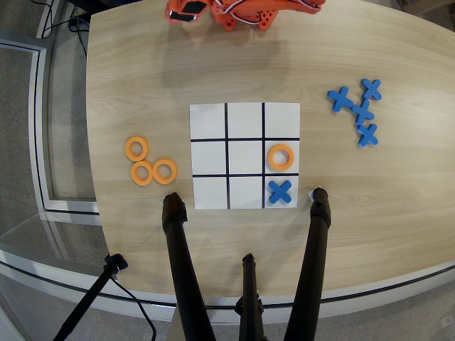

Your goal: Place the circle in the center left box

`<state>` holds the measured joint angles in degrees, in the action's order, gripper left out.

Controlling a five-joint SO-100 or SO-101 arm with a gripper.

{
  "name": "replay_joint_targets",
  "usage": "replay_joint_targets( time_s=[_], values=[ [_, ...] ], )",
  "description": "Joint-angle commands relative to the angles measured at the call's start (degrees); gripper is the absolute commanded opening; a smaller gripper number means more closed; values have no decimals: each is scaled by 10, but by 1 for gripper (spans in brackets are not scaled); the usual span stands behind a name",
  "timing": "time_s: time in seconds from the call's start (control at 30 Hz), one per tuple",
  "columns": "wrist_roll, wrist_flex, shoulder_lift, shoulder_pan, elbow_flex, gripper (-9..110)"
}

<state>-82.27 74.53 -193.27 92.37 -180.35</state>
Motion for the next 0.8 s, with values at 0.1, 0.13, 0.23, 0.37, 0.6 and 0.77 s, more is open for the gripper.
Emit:
replay_joint_targets(
  time_s=[0.1, 0.13, 0.23, 0.37, 0.6, 0.77],
  values=[
    [-3, -2, -11, 41, -32, 0],
    [-3, -2, -11, 40, -32, 0],
    [0, -3, -11, 39, -32, 0],
    [1, -3, -11, 36, -32, 0],
    [-3, 2, -6, 39, -32, 0],
    [-33, 5, 6, 30, -32, 0]
  ],
)
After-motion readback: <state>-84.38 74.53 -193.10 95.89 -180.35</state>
